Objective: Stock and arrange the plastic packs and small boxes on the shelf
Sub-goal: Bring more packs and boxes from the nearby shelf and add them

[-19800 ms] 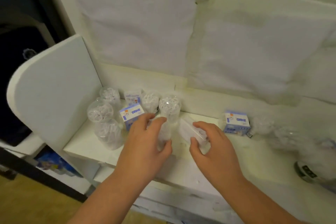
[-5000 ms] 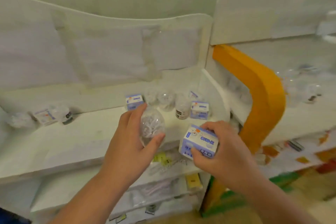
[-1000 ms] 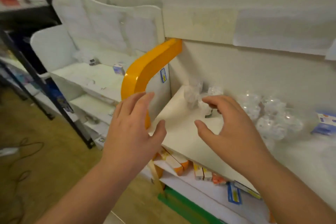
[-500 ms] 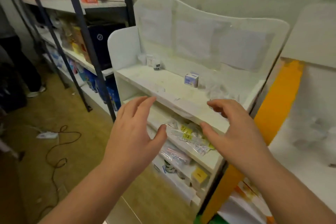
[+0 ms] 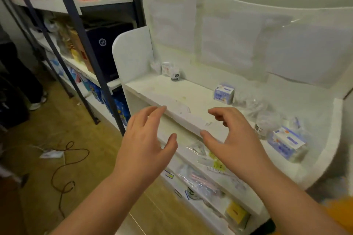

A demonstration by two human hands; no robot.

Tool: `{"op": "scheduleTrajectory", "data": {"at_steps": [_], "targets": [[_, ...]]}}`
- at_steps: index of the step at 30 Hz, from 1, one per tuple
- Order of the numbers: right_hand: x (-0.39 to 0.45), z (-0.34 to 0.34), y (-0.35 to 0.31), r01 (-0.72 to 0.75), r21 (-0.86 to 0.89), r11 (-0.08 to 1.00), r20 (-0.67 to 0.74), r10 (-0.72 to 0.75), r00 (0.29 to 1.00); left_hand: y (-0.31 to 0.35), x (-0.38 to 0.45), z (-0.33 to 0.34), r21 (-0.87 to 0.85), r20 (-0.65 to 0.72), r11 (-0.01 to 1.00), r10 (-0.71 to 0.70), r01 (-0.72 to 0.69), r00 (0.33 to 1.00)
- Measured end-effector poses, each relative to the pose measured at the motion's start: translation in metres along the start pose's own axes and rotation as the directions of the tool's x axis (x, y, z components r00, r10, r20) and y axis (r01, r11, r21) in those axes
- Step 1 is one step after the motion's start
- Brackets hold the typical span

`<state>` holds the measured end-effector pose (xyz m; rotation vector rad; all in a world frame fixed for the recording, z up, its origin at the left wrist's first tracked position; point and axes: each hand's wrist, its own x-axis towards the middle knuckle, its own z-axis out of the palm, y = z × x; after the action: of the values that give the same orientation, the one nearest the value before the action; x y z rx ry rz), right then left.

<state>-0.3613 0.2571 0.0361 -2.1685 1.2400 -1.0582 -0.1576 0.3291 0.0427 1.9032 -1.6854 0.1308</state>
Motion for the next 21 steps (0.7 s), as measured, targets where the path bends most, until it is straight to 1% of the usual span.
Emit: {"op": "scheduleTrajectory", "data": {"at_steps": [4,6,10,14,21], "targets": [[0.064,0.034,0.008,-0.012,0.040,0.999,-0.031,0.013,0.999,-0.025,0.054,0.010,0.003,-0.051,0.999,-0.040,0.040,0.998],[0.091,0.050,0.011,-0.011,0.032,0.999,-0.028,0.012,1.000,-0.038,0.078,0.019,0.001,-0.047,0.999,-0.051,0.051,0.998],[0.126,0.070,0.026,-0.061,0.013,0.998,-0.024,0.061,0.998,-0.059,0.115,0.040,-0.002,0.009,0.999,-0.049,0.049,0.999],[0.151,0.078,0.053,-0.134,-0.012,0.991,-0.043,0.134,0.990,-0.087,0.157,0.062,-0.031,0.056,0.999,-0.009,0.011,0.998],[0.211,0.114,0.078,-0.264,-0.135,0.955,-0.081,0.255,0.963,-0.153,0.252,0.111,-0.157,0.158,0.987,0.042,-0.017,0.987]]}}
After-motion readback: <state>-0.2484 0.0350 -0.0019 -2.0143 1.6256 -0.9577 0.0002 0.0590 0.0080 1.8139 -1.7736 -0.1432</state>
